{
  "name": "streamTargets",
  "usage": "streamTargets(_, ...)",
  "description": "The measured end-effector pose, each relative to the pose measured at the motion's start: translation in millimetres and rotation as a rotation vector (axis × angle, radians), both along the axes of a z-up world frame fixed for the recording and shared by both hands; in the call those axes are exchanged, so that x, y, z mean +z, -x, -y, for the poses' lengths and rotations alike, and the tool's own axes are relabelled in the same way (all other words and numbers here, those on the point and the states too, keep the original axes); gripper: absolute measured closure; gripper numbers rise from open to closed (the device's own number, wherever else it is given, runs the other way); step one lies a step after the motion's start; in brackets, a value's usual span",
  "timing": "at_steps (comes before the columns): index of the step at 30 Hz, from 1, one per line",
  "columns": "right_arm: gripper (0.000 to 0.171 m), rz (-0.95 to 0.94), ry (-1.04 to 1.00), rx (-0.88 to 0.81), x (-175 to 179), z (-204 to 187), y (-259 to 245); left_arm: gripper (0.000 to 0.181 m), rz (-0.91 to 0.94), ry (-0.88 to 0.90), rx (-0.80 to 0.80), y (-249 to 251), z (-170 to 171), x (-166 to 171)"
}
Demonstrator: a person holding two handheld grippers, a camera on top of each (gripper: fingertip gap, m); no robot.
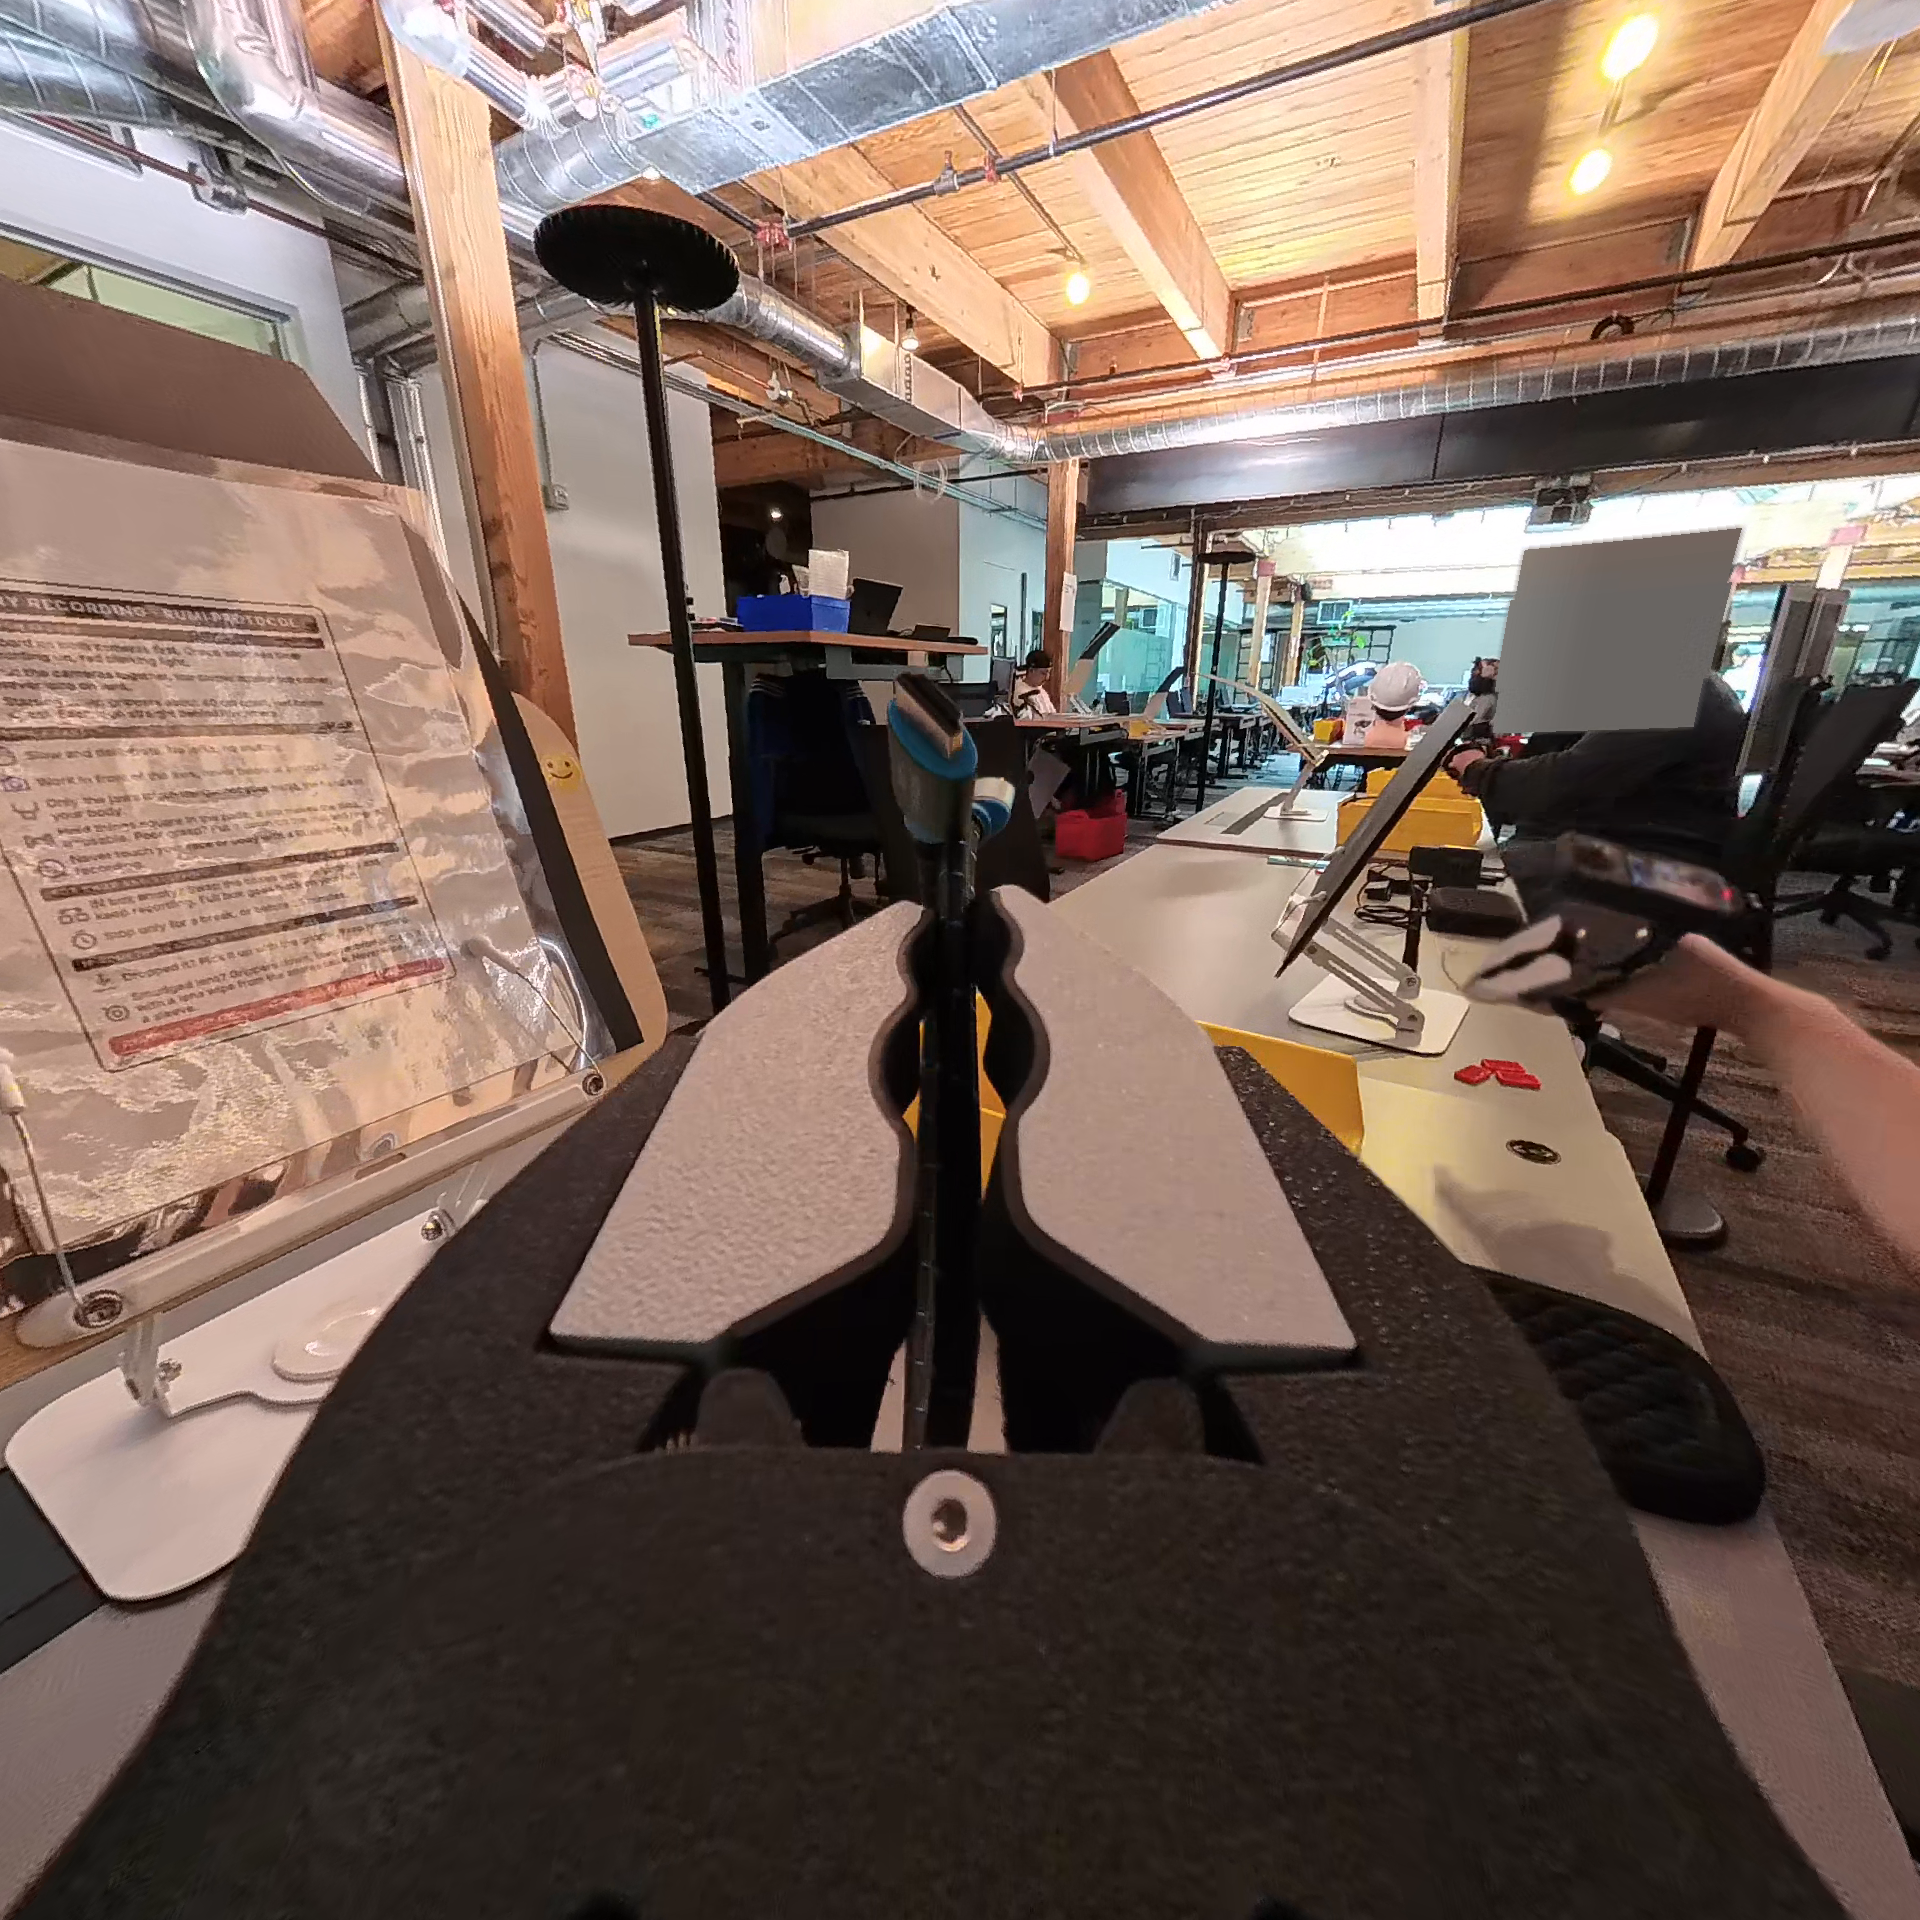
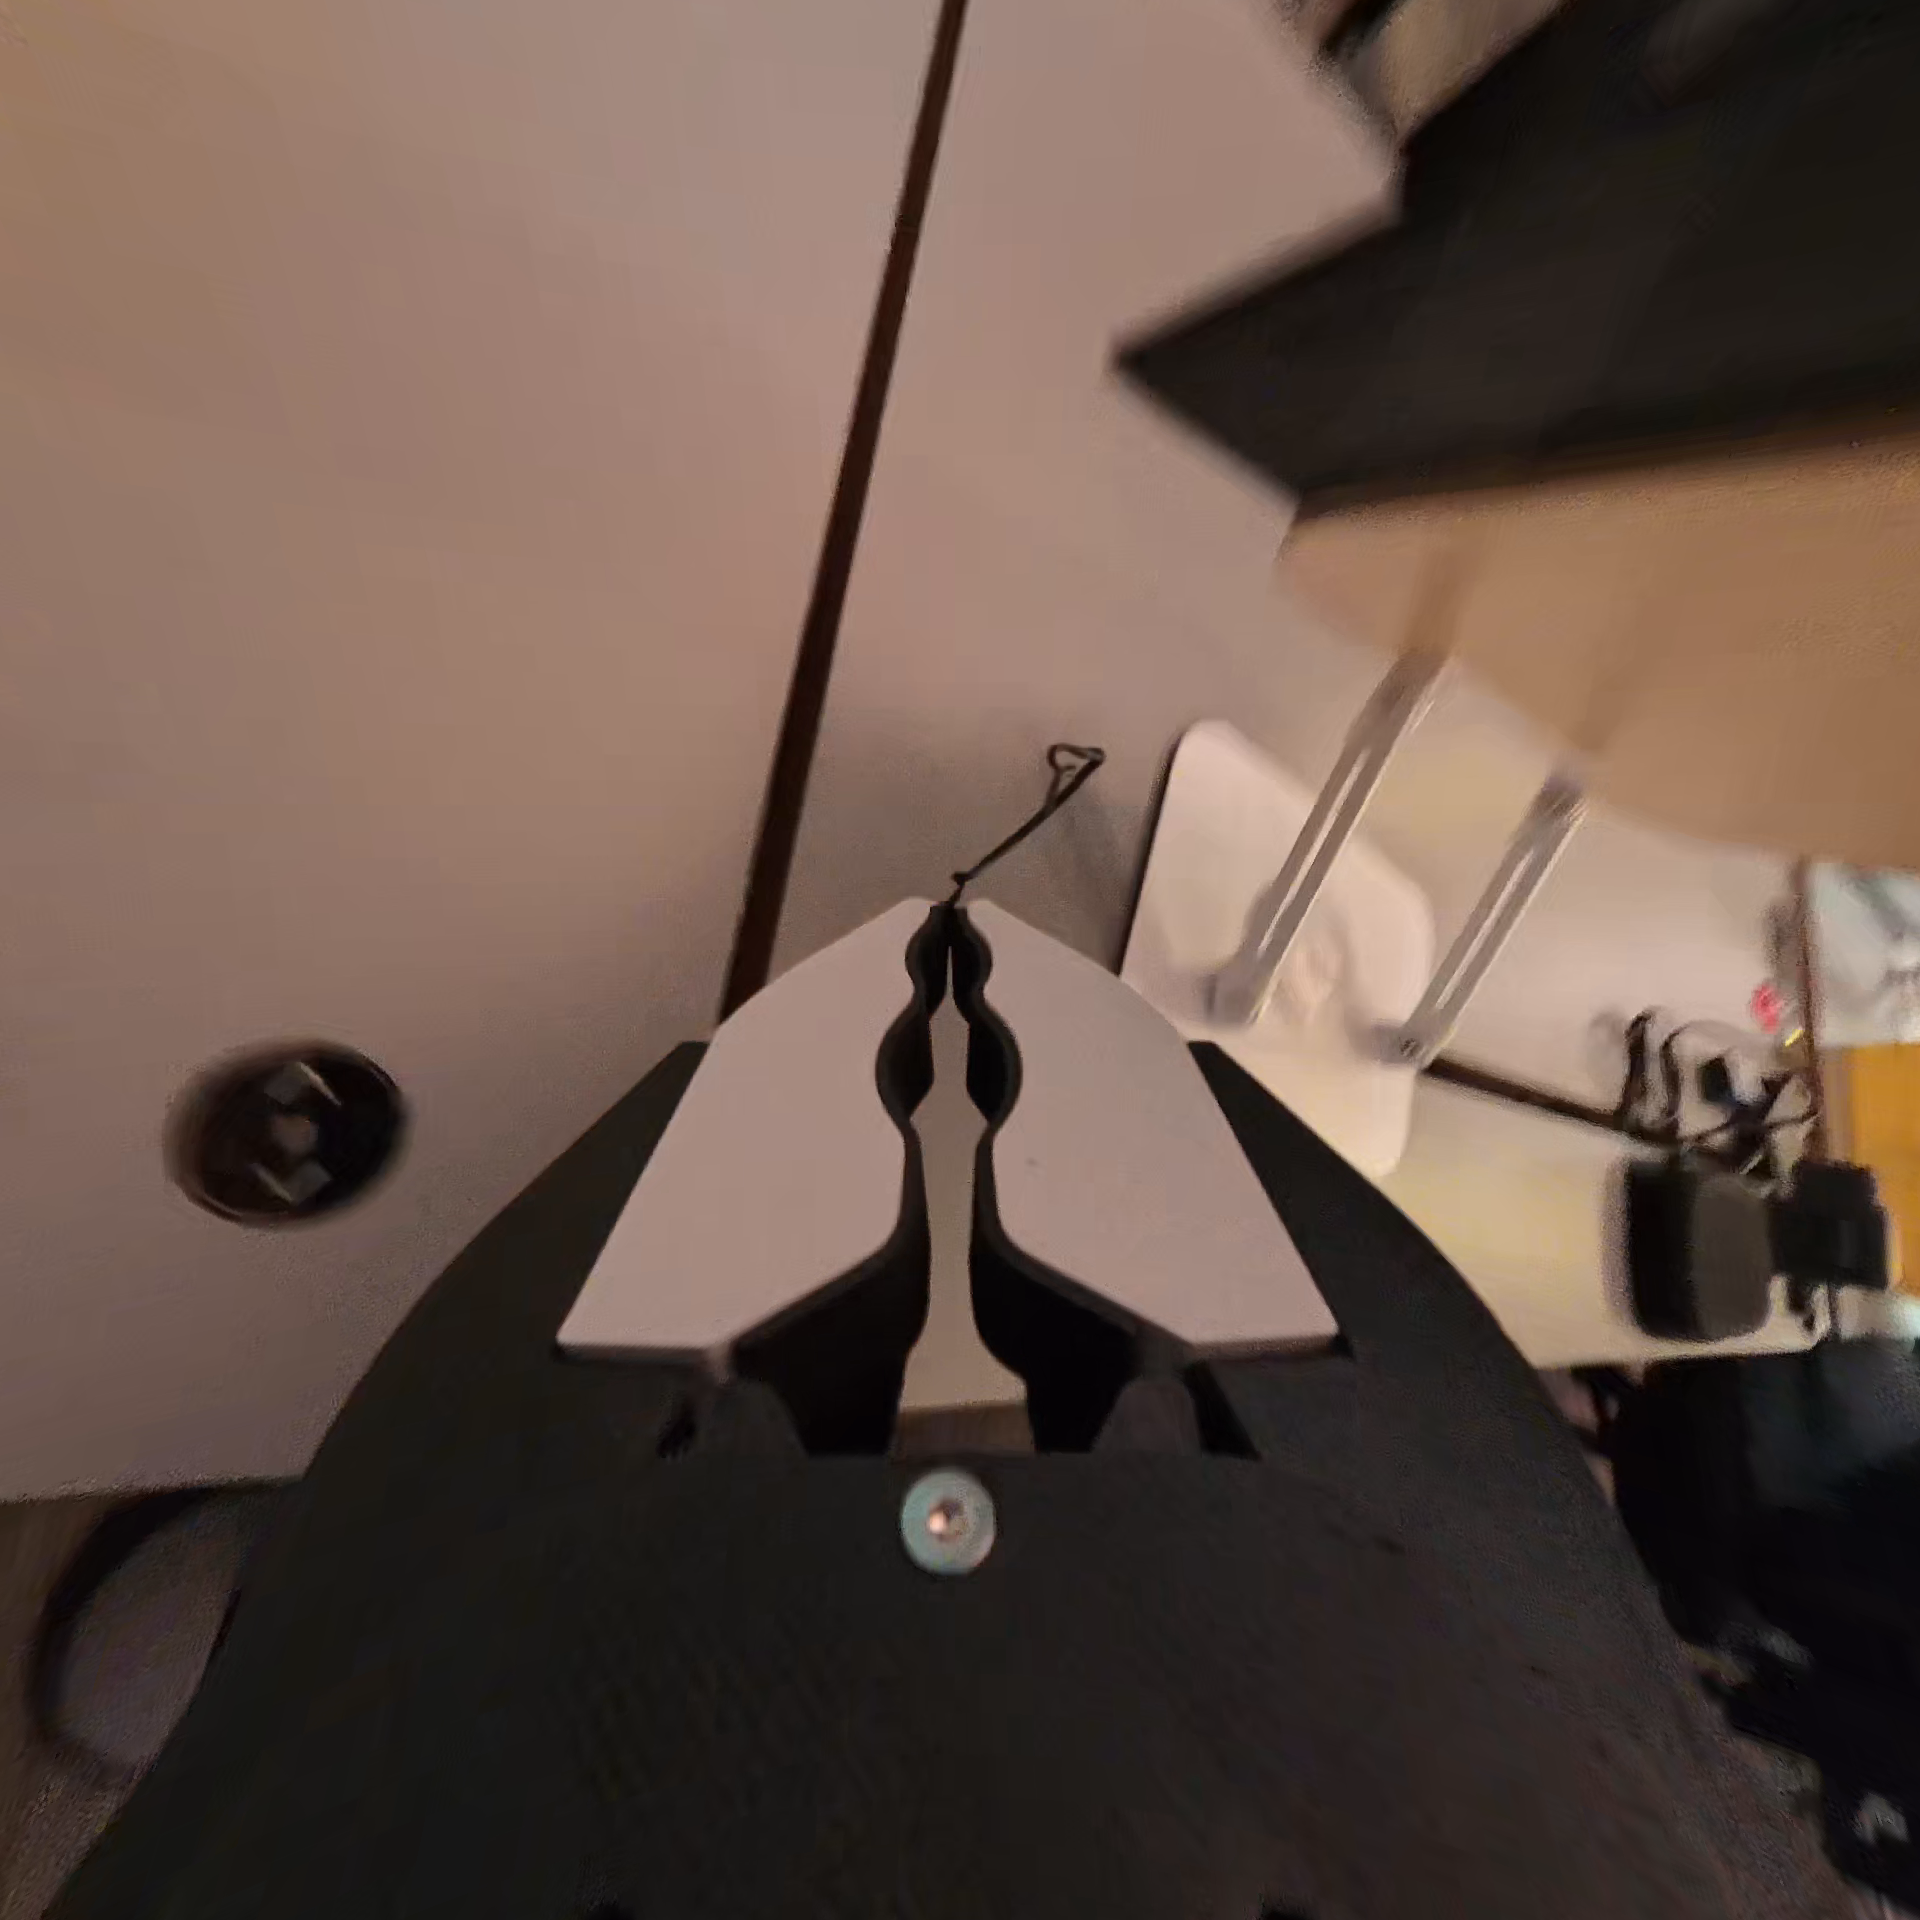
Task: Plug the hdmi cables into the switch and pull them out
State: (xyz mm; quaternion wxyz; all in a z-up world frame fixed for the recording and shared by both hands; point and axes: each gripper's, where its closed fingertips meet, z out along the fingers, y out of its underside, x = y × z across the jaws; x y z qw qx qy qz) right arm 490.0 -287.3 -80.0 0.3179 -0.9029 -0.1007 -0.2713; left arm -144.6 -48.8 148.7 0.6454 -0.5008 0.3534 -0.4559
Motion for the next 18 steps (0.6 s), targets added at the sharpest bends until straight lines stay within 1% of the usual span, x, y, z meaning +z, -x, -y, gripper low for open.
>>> streamTargets(3, 0.169, -0.115, 0.168, -0.096, -55, 34, -37, 0.175, -0.017, -0.005, 0.006, -3, -2, -3)
streamTargets(6, 0.169, -0.184, 0.341, -0.185, -93, 68, -63, 0.175, -0.033, -0.009, 0.008, -6, -3, -6)
streamTargets(8, 0.169, -0.194, 0.399, -0.199, -103, 79, -70, 0.175, -0.045, -0.005, 0.012, -7, -5, -9)
streamTargets(11, 0.169, -0.200, 0.456, -0.189, -112, 84, -73, 0.175, -0.060, -0.003, 0.015, -11, -7, -12)
streamTargets(14, 0.169, -0.156, 0.519, -0.173, -117, 85, -78, 0.175, -0.070, 0.001, 0.010, -15, -7, -15)
streamTargets(18, 0.168, -0.123, 0.541, -0.154, -119, 80, -79, 0.175, -0.080, 0.003, 0.007, -17, -6, -18)
